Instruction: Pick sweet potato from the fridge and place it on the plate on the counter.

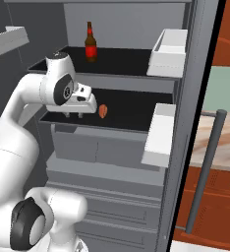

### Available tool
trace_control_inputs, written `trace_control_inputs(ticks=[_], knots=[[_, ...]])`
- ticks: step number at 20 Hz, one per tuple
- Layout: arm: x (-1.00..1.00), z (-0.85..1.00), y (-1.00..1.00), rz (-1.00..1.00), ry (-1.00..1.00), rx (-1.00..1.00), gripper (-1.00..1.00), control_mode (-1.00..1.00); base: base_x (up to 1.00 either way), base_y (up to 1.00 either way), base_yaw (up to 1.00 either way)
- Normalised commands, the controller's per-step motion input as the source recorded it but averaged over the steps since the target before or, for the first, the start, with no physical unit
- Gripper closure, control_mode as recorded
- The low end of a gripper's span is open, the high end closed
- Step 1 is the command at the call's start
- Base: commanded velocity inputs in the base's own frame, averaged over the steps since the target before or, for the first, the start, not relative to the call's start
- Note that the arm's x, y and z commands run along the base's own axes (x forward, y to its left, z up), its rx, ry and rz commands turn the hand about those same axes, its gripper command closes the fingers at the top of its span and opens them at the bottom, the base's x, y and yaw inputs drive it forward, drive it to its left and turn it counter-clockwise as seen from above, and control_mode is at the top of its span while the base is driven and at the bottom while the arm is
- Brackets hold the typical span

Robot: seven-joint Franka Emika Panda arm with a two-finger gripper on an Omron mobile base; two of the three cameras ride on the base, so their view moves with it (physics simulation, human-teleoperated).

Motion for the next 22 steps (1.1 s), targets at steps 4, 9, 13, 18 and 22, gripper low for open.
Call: trace_control_inputs(ticks=[4, 9, 13, 18, 22], knots=[[0.0, 0.0, 0.0, 0.0, 0.0, 0.0, -1.0, -1.0, 0.0, 0.0, 0.0], [-0.01, -0.24, -0.01, 0.0, -0.07, 0.0, -1.0, -1.0, 0.0, 0.0, 0.0], [0.06, -0.44, -0.03, 0.0, -0.2, 0.0, -1.0, -1.0, 0.0, 0.0, 0.0], [0.29, -0.31, -0.02, 0.0, -0.18, 0.0, -1.0, -1.0, 0.0, 0.0, 0.0], [0.41, -0.15, 0.0, 0.0, -0.16, 0.0, -1.0, -1.0, 0.0, 0.0, 0.0]])
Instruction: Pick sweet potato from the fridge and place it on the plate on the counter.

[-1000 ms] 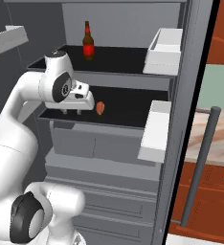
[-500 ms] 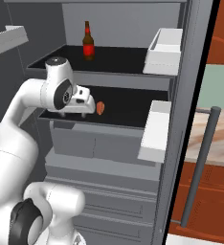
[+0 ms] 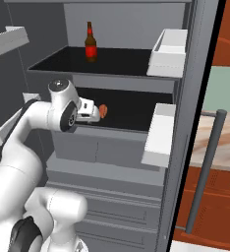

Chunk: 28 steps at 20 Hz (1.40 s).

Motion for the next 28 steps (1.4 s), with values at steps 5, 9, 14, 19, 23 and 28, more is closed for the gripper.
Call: trace_control_inputs(ticks=[5, 9, 14, 19, 23, 28], knots=[[0.23, 0.0, -0.08, 0.0, -0.22, 0.0, -1.0, -1.0, 0.0, 0.0, 0.0], [0.32, 0.0, -0.06, 0.0, -0.13, 0.0, -1.0, -1.0, 0.0, 0.0, 0.0], [0.26, 0.18, -0.05, 0.0, 0.0, 0.0, -1.0, -1.0, 0.0, 0.0, 0.0], [0.18, 0.1, -0.08, 0.0, 0.0, 0.02, -1.0, -1.0, 0.0, 0.0, 0.0], [0.25, 0.0, -0.07, 0.0, 0.0, 0.0, -1.0, -1.0, 0.0, 0.0, 0.0], [0.16, 0.0, -0.01, 0.0, 0.0, 0.0, -1.0, -1.0, 0.0, 0.0, 0.0]])
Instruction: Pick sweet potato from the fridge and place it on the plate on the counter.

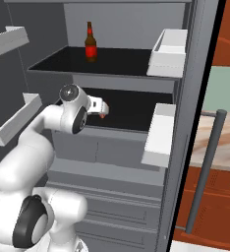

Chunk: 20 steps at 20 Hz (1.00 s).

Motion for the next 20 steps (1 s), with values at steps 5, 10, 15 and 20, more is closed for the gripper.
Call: trace_control_inputs(ticks=[5, 10, 15, 20], knots=[[0.09, 0.0, 0.0, 0.0, 0.0, 0.0, -1.0, -1.0, 0.0, 0.0, 0.0], [0.12, -0.09, 0.0, 0.0, 0.0, 0.0, -1.0, -1.0, 0.0, 0.0, 0.0], [0.18, -0.02, 0.0, 0.0, 0.0, 0.0, -1.0, -1.0, 0.0, 0.0, 0.0], [0.27, 0.0, 0.0, 0.0, 0.02, 0.0, -1.0, -1.0, 0.0, 0.0, 0.0]])
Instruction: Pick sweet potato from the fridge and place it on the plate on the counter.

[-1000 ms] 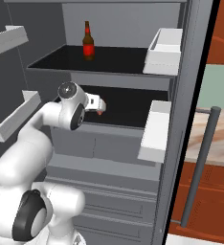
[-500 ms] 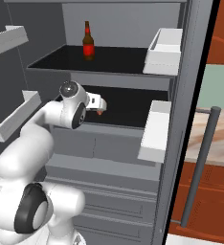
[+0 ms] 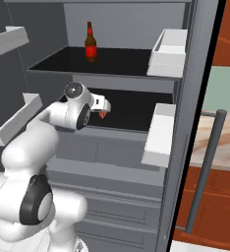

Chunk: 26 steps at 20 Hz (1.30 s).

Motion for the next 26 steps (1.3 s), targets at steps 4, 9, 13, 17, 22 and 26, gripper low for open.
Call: trace_control_inputs(ticks=[4, 9, 13, 17, 22, 26], knots=[[0.31, 0.0, 0.0, 0.0, 0.03, 0.0, -1.0, -1.0, 0.0, 0.0, 0.0], [0.28, 0.0, 0.0, 0.0, 0.1, 0.01, -1.0, -1.0, 0.0, 0.0, 0.0], [0.36, -0.1, 0.0, 0.0, 0.07, 0.0, -1.0, -1.0, 0.0, 0.0, 0.0], [0.14, -0.05, 0.0, 0.0, 0.0, 0.0, -1.0, -1.0, 0.0, 0.0, 0.0], [0.04, -0.04, 0.0, 0.0, 0.0, 0.0, -1.0, -1.0, 0.0, 0.0, 0.0], [0.0, 0.0, 0.0, 0.0, 0.0, 0.0, -1.0, -1.0, 0.0, 0.0, 0.0]])
